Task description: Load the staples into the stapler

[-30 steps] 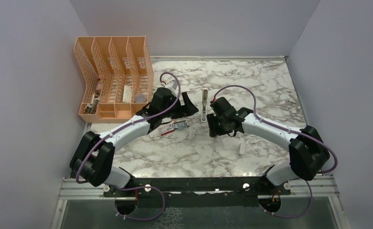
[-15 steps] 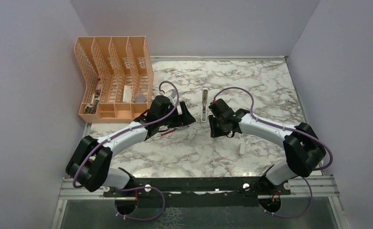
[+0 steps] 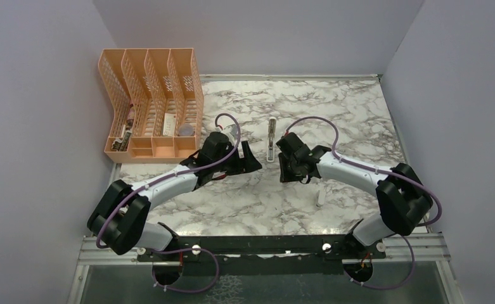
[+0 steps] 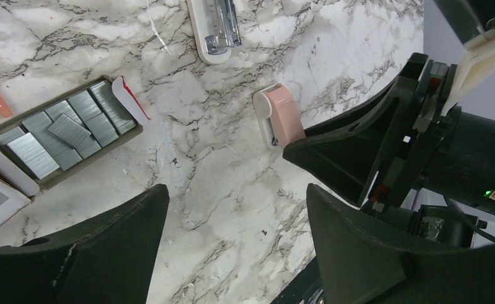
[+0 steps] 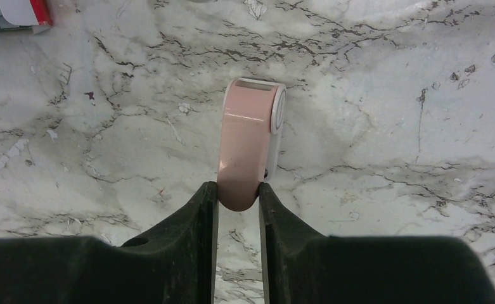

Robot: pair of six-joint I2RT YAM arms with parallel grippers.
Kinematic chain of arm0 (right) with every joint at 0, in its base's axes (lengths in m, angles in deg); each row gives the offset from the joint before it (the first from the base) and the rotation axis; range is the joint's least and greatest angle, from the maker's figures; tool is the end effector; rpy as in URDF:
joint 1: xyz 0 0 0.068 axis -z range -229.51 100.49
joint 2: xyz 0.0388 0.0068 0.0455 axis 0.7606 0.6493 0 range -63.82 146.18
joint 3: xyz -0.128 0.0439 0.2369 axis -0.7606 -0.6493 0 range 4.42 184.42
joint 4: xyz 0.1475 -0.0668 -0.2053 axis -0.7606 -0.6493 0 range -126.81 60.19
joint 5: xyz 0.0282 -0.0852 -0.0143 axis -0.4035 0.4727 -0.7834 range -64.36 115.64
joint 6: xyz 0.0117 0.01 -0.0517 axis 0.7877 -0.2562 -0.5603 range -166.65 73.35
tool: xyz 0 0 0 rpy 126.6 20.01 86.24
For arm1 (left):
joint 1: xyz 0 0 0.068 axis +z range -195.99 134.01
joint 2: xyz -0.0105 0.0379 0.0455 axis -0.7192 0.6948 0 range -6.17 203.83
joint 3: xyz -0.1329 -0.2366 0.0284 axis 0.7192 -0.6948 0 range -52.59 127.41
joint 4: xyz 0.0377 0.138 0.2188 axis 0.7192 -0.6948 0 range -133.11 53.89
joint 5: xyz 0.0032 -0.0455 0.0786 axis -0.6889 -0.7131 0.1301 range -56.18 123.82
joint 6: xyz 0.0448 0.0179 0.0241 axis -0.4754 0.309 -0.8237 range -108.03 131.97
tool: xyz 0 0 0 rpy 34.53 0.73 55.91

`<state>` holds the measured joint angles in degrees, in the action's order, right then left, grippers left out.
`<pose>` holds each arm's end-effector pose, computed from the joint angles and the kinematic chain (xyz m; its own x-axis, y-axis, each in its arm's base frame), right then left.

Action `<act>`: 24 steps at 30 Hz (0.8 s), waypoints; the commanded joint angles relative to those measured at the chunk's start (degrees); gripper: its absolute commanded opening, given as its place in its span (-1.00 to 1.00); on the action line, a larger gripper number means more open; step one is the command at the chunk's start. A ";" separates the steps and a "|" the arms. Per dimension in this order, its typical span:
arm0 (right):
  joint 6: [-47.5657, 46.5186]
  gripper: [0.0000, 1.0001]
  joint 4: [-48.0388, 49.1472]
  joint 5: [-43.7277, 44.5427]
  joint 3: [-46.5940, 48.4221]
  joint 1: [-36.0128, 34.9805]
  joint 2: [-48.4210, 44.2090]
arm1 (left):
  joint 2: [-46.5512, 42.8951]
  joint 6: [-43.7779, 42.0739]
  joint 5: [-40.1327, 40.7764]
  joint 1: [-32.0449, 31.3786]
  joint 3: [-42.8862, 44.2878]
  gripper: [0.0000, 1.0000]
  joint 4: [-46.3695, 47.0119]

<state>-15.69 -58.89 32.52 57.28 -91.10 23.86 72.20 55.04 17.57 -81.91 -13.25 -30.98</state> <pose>0.2218 0.1911 0.1884 -0.8947 -0.1110 -0.4327 -0.1857 0.9734 0.1342 0.2246 -0.1750 0.2041 -0.8430 -0.1988 -0.4997 0.2404 0.6920 -0.6808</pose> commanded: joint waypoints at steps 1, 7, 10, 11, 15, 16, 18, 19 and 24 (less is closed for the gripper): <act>2.81 -0.35 0.78 3.19 -1.01 -0.25 -1.26 | -1.64 0.66 0.67 -0.44 -1.51 0.61 1.98; 3.05 -0.15 -0.67 4.42 -0.47 -0.25 -0.51 | -2.25 0.46 1.74 -0.46 -2.42 0.62 2.15; 2.59 -0.13 -0.92 4.50 0.22 -0.26 -0.75 | -1.96 0.32 2.01 -0.46 -2.64 0.62 2.46; 2.42 -0.13 -0.89 4.47 0.39 -0.25 -0.68 | -1.79 0.35 2.04 -0.44 -2.62 0.62 2.74; 1.67 -0.14 -1.27 3.81 1.10 -0.25 0.63 | -0.87 0.44 1.96 -0.46 -2.79 0.62 4.20; 1.52 -0.14 -1.14 3.75 0.91 -0.25 0.86 | -0.70 0.33 1.91 -0.46 -2.85 0.62 4.76; 1.47 -0.15 -1.15 3.47 0.64 -0.25 1.02 | -0.29 0.30 1.85 -0.42 -2.78 0.62 5.48; 1.39 -0.14 -1.11 3.20 0.52 -0.30 0.99 | -0.05 0.22 1.79 -0.46 -2.58 0.62 5.57; 1.92 -0.48 -0.29 3.07 -0.42 -0.25 0.35 | 1.09 0.13 1.20 -0.42 -2.03 0.62 5.83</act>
<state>-13.79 -59.41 34.94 57.28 -91.10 24.34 72.20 55.43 18.42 -82.13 -15.51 -27.29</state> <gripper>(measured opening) 0.338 0.808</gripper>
